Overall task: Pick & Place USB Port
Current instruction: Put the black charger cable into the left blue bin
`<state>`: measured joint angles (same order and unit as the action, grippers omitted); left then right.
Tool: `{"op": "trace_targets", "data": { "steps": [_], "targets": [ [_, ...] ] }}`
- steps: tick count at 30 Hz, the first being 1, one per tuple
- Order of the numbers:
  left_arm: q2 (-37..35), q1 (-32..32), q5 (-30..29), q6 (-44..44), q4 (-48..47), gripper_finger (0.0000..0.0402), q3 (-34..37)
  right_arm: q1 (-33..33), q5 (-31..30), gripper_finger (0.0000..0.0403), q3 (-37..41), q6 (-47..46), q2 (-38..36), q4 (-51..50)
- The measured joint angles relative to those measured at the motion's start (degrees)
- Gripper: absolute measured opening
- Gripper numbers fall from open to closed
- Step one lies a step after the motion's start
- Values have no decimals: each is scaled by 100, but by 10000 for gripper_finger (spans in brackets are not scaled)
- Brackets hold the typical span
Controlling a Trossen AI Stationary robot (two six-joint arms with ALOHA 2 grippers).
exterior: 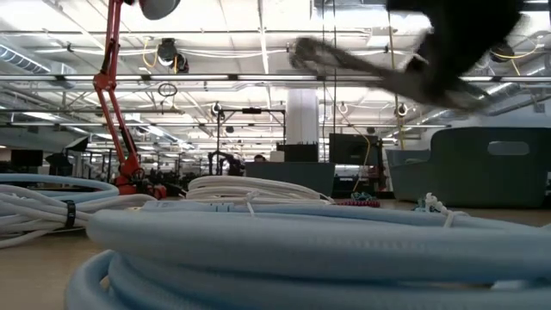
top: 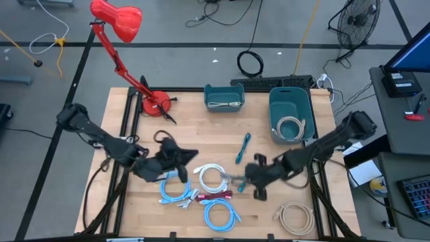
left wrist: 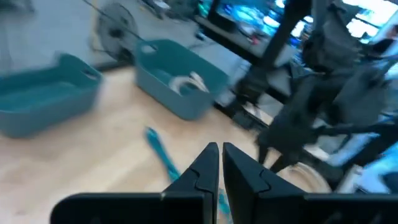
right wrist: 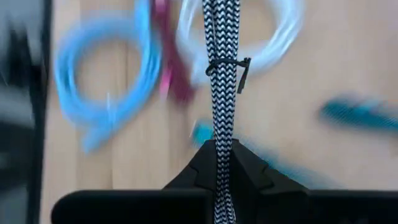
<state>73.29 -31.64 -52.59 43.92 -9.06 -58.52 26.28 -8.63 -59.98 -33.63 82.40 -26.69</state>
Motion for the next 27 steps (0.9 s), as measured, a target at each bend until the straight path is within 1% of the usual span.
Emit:
{"op": "trace_targets", "data": {
  "steps": [2,4,6,8,11,13,14,15,16,17,18,19,21,25,27],
  "targets": [
    [-193,-115,-263,165,-462,23,0,-175,-263,10,-197,-43,-288,-2],
    [-339,-170,-317,283,-905,23,0,-357,-490,10,-415,-7,-568,94],
    [-420,-196,-259,240,-1249,23,0,-542,-700,10,-661,108,-798,326],
    [-443,-203,-42,117,-1363,23,0,-676,-931,10,-885,177,-988,454],
    [-436,-131,67,238,-1219,23,0,-800,-1092,10,-1230,369,-1122,592],
    [-400,60,-46,220,-790,23,0,-833,-1094,10,-1431,529,-1164,580],
    [-370,190,-42,-9,-478,24,0,-837,-1099,10,-1537,596,-1166,592],
    [-311,322,40,-413,-74,24,0,-837,-1103,10,-1618,655,-1164,620],
    [-245,480,249,-908,426,25,0,-837,-1100,10,-1669,720,-1166,651],
    [-188,668,582,-1396,971,28,0,-837,-1094,10,-1682,770,-1166,719],
    [-137,869,1006,-1724,1518,35,0,-837,-1090,10,-1682,785,-1164,806],
    [-67,1092,1434,-1870,2048,45,0,-837,-1088,10,-1682,796,-1158,855],
    [81,1498,2210,-1938,2871,73,-11,-837,-1088,10,-1682,810,-1153,844],
    [277,1939,3393,-1642,3477,140,-3,-837,-1088,10,-1682,835,-1155,845],
    [362,2032,3730,-1589,3689,168,-2,-819,-1086,10,-1682,840,-1155,951]
  ]
}}
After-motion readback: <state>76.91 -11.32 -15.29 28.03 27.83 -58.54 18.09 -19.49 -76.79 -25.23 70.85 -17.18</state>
